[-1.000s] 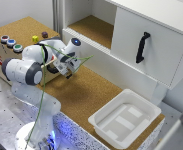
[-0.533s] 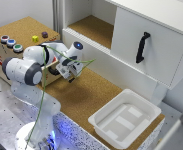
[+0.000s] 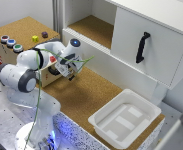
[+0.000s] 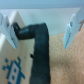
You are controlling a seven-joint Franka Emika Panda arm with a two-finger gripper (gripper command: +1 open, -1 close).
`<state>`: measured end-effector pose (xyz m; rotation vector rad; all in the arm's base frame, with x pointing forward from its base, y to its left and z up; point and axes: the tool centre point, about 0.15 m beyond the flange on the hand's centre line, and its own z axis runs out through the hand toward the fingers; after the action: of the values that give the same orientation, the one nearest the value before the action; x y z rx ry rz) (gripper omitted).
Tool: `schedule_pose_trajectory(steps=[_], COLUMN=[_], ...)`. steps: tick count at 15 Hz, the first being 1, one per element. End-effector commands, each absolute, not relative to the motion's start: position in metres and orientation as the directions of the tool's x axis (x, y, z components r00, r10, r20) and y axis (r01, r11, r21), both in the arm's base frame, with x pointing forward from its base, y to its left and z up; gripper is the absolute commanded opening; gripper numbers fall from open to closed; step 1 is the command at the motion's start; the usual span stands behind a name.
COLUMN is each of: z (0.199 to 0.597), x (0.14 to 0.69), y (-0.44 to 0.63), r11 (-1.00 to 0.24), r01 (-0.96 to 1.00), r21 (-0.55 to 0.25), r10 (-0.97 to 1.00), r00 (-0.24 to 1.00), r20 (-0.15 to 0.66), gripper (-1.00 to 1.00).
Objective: Open the cabinet drawer
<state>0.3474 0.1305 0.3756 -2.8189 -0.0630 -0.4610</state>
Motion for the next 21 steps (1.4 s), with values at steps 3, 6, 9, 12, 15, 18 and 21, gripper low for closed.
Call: schedule_pose_trajectory(steps=[3,6,9,12,15,18,21], z=[0.445,0.443,0.445,0.435,0.403,0.371,0.35], x=[0.332,0.349,0.357,0.371,0.377,0.378,0.389], y=[0.196,0.243,0.289,0.328,0.34,0.333,0.308], r11=[-0.919,-0.841,-0.755,-0.649,-0.649,-0.63,-0.616], r01=[0.378,0.537,0.655,0.759,0.76,0.776,0.788], r21=[-0.108,-0.064,0.025,0.047,0.044,0.028,-0.018], r10=[0.324,0.503,0.644,0.759,0.761,0.777,0.788], r00=[0.884,0.82,0.734,0.641,0.647,0.63,0.616], r20=[0.337,0.273,0.214,0.116,0.049,0.018,0.014], gripper=[1.0,1.0,1.0,1.0,1.0,1.0,1.0])
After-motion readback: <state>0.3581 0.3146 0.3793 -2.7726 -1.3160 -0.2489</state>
